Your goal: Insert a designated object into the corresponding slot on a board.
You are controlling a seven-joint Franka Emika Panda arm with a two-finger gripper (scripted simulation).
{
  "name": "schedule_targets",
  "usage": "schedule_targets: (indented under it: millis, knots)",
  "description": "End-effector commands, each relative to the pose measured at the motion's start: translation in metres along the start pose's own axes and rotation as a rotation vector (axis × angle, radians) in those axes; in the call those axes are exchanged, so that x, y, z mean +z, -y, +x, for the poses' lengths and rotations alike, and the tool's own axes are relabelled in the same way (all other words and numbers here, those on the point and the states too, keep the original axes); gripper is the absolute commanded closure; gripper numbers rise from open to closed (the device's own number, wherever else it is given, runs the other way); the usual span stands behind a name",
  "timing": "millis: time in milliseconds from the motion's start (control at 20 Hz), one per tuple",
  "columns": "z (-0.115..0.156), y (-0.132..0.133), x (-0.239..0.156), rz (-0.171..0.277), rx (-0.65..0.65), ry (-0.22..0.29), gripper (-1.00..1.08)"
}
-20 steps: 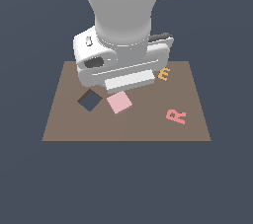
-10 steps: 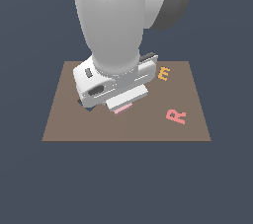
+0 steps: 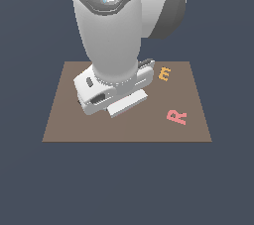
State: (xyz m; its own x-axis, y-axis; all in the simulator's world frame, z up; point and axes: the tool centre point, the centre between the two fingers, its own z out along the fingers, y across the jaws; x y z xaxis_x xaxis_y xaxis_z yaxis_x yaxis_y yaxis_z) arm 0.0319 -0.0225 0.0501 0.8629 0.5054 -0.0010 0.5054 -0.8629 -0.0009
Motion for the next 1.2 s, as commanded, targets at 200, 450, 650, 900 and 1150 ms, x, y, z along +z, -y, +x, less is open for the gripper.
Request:
schedule_targets:
  millis: [200, 450, 650, 900, 1150]
  knots:
    - [0.001, 0.0, 0.012, -0.001, -0.003, -0.001, -0.92]
    - [0.001, 0.0, 0.02, -0.001, -0.005, -0.001, -0.92]
    - [0.001, 0.0, 0.02, -0.001, -0.005, -0.001, 1.08]
    - [0.001, 0.0, 0.02, -0.001, -0.005, -0.001, 1.08]
    - [0.001, -0.001, 0.019, -0.002, -0.008, -0.001, 1.08]
